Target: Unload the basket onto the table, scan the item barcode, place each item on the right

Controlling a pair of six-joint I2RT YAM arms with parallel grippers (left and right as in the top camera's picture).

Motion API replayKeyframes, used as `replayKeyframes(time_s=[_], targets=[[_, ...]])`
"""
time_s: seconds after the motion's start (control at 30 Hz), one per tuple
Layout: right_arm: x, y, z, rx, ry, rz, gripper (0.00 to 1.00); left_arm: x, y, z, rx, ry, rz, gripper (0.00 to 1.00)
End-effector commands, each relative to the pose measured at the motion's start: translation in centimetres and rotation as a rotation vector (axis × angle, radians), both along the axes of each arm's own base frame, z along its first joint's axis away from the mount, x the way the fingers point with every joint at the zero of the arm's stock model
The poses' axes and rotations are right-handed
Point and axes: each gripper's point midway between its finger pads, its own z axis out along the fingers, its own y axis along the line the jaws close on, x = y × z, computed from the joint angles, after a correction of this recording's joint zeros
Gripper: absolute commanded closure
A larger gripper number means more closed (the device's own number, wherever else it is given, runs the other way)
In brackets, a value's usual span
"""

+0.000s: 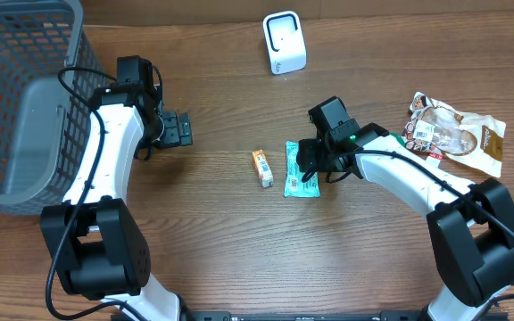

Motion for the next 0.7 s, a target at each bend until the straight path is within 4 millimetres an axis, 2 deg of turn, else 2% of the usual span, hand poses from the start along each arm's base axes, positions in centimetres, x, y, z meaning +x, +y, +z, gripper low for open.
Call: replayKeyframes(time_s=[0.0, 0.13, 0.2, 0.4, 0.47, 0.5, 0.53, 0.6, 0.67], targets=[[-0.3, 0.8, 0.0, 0.045, 0.020, -0.008, 0.42, 0.0, 0.0, -0.1, 0.008, 0.005, -0.020, 0.00], [0.2, 2.8, 1.3, 0.151, 0.005, 0.033, 0.42, 0.1, 1.6, 0.1, 0.120, 0.017, -0.090, 0.00], [0.3, 2.9, 1.6, 0.151, 0.000, 0.040, 0.42, 0.0, 2.4, 0.2, 0.169, 0.028, -0.116, 0.00], [-0.2, 2.7, 1.3, 0.140, 0.021, 0.041, 0.41, 0.6, 1.7, 0.2, 0.129, -0.002, -0.101, 0.00], [-0.1, 2.7, 1.3, 0.142, 0.021, 0.038, 0.43, 1.4, 0.2, 0.2, 0.027, -0.049, -0.066, 0.00], [-0.1, 2.7, 1.3, 0.142, 0.022, 0.038, 0.44, 1.5, -1.2, 0.2, -0.065, -0.058, -0.035, 0.00], [-0.3, 2.7, 1.3, 0.142, 0.026, 0.040, 0.49, 1.2, -4.5, 0.4, -0.272, -0.048, 0.023, 0.00], [-0.5, 2.9, 1.3, 0.156, 0.038, 0.048, 0.58, 0.4, -7.2, 0.9, -0.443, -0.010, 0.054, 0.00], [-0.8, 3.2, 1.3, 0.174, 0.049, 0.058, 0.69, 0.3, -8.6, 1.5, -0.533, -0.004, 0.051, 0.00]])
